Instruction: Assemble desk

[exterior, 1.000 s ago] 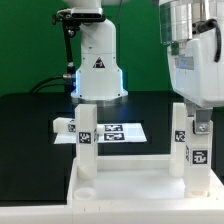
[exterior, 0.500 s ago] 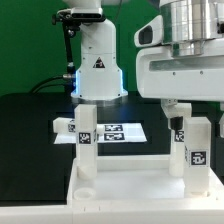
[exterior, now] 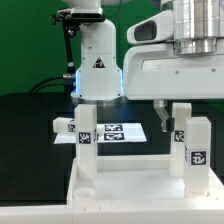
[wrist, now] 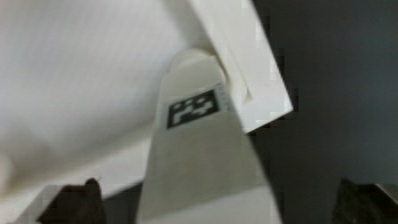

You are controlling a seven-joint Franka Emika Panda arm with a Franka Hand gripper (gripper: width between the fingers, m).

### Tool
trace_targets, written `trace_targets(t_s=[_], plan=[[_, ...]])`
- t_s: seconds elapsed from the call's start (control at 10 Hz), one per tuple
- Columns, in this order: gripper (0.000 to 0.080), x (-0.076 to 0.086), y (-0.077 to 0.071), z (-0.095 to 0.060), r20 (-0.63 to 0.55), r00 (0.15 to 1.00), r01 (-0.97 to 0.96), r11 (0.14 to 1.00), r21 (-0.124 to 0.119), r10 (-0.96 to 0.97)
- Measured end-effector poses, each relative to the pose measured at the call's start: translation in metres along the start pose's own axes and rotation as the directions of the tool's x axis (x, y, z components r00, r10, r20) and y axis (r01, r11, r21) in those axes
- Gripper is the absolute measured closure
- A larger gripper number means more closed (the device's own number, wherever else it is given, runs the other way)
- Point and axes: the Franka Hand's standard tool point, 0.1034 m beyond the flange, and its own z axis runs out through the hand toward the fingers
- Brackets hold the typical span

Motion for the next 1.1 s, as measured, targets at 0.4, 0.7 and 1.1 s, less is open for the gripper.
trace_targets(t_s=[0.4,0.7,1.1], plan=[[0.0409,-0.0008,0.0003,0.001,0.004,0.977,-0.215,0.977,0.003,0.215],[0.0515,-0.0003,0.0035,0.0016,0.007,0.889,-0.458,0.889,-0.005,0.458],[0.0515,0.0,0.0038,0.0036,0.024,0.258,-0.963,0.259,-0.069,0.966]])
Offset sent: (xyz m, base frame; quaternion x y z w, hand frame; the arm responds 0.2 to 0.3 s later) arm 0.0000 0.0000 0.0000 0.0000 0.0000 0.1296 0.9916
